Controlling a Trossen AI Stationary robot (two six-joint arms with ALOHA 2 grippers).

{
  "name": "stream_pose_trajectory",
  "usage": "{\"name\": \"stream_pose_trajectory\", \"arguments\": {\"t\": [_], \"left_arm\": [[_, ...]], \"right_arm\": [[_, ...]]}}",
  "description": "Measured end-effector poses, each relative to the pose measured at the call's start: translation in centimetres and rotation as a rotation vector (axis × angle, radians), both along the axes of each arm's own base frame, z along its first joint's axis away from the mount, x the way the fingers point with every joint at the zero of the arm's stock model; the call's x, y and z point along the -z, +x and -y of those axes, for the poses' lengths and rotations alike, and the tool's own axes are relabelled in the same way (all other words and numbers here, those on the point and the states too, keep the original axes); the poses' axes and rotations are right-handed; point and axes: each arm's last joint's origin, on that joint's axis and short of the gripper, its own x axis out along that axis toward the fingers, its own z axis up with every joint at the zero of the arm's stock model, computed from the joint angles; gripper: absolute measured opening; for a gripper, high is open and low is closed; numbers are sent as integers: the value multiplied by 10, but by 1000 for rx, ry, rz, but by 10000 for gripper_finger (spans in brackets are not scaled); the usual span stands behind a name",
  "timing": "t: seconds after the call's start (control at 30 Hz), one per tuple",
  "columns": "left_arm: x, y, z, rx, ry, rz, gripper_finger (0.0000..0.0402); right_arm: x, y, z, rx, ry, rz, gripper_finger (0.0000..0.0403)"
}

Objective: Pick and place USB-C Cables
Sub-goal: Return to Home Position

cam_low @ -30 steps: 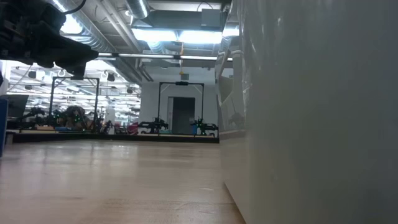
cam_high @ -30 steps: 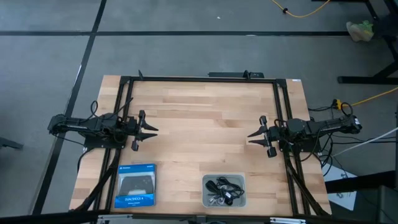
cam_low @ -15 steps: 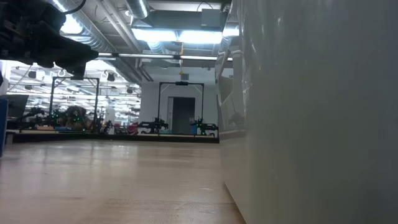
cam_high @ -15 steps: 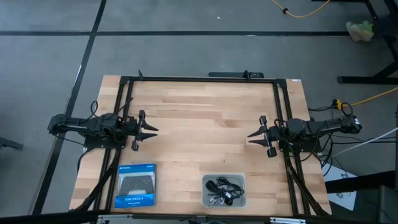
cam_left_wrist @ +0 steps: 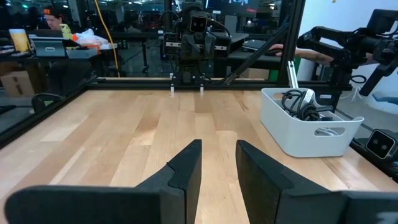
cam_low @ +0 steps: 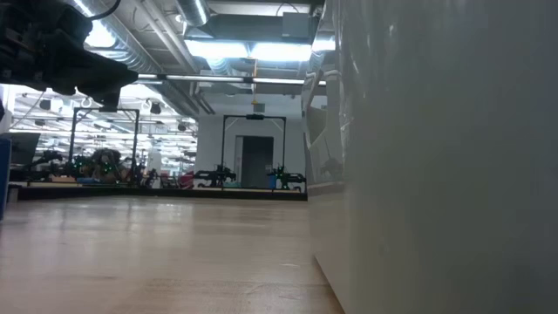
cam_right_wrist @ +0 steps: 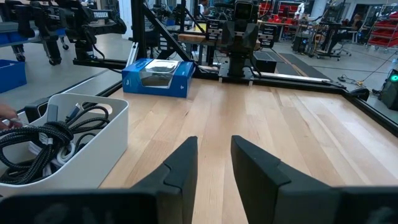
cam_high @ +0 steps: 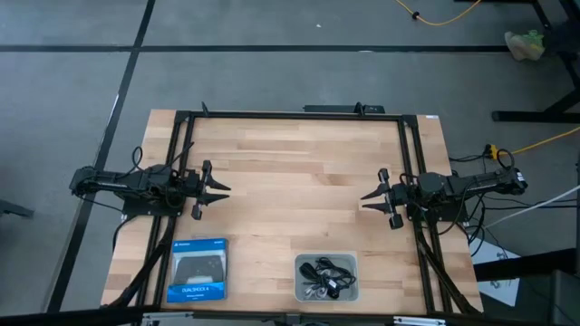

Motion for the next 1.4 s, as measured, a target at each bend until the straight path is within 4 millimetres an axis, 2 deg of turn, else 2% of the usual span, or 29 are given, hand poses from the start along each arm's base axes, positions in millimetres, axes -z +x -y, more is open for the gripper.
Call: {"name": "stream_pose_trajectory", "arguments": {"t": [0.73, 1.13, 1.4], "left_arm": [[0, 0, 0, 0, 0, 0, 92], [0, 0, 0, 0, 0, 0, 92], [0, 0, 0, 0, 0, 0, 92]], "right_arm": [[0, 0, 0, 0, 0, -1, 102], [-11, -7, 1, 2, 23, 130, 102], [-8, -6, 1, -12, 17, 94, 102]]}}
